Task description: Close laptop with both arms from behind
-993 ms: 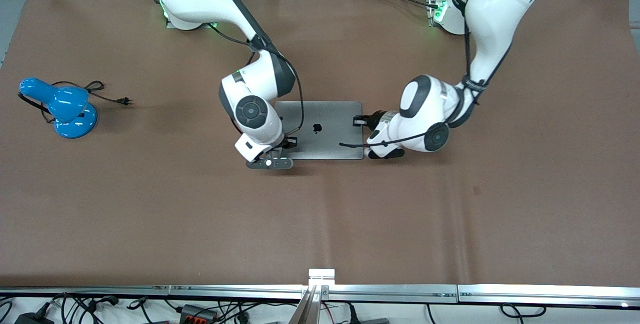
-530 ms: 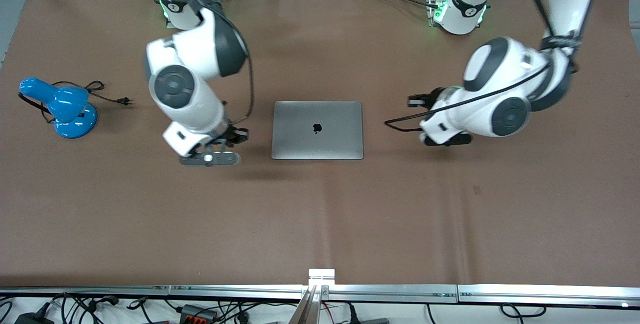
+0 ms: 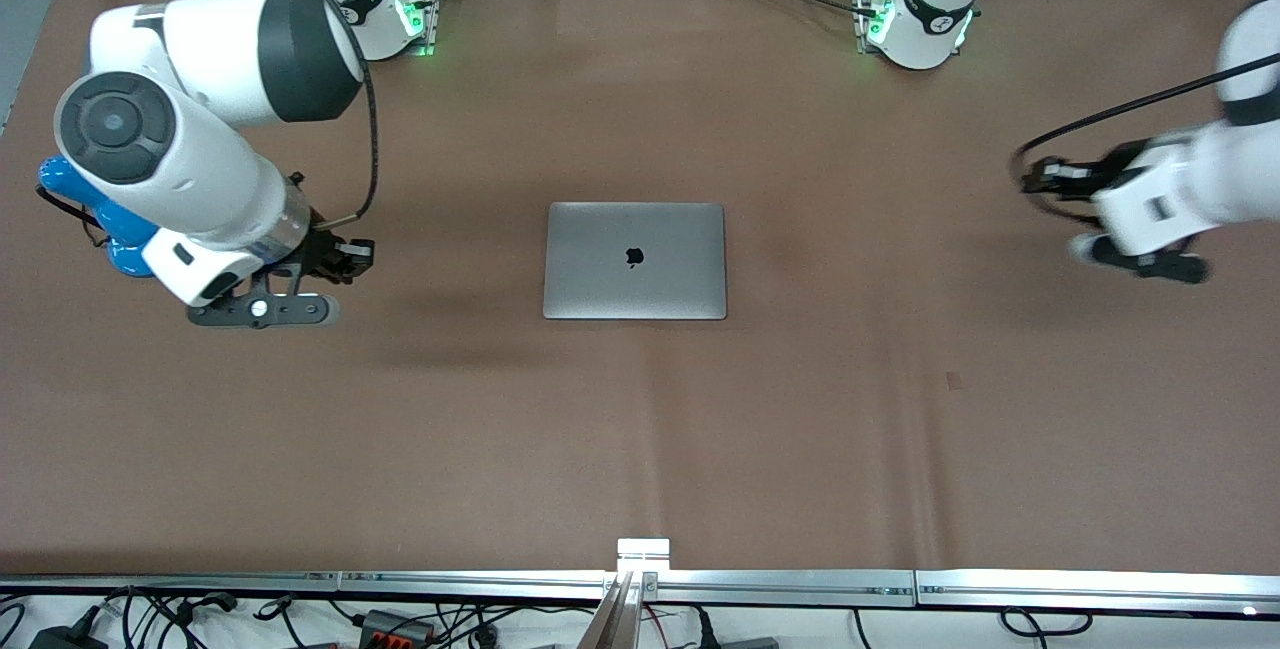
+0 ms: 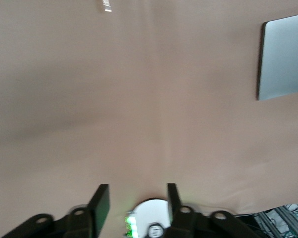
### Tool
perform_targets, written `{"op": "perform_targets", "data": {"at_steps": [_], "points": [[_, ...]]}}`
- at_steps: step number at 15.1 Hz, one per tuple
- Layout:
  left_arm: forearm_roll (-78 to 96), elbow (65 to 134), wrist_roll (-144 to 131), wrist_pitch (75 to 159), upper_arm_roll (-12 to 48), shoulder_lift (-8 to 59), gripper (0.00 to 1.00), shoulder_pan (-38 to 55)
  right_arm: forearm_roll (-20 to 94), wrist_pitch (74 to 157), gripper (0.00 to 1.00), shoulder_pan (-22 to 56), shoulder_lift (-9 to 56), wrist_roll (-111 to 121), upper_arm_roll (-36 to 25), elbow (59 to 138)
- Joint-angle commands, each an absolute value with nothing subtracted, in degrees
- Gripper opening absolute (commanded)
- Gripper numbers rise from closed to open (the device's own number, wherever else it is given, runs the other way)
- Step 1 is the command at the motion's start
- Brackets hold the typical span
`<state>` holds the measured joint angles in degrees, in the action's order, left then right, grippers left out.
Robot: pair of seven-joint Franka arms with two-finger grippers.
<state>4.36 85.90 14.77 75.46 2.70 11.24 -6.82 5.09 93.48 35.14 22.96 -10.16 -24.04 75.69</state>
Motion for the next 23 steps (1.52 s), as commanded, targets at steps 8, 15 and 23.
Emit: {"op": "perform_targets", "data": {"at_steps": [8, 15, 23], "points": [[0.5, 94.4, 3.3, 82.3, 2.6, 0.8, 1.00, -6.4, 4.8, 91.5, 1.00, 24.2, 20.7, -1.0, -22.2, 72.2], [-1.9, 98.4, -6.7, 84.6, 6.1, -0.9, 1.00, -6.3, 4.3, 91.4, 1.00, -0.1, 17.6, -1.1, -2.0, 72.8], [-1.2, 99.2, -7.1, 87.9, 5.8, -2.2, 1.00, -6.2, 0.7, 92.9, 1.00, -0.7, 12.2, 2.8, -1.6, 79.3]]}}
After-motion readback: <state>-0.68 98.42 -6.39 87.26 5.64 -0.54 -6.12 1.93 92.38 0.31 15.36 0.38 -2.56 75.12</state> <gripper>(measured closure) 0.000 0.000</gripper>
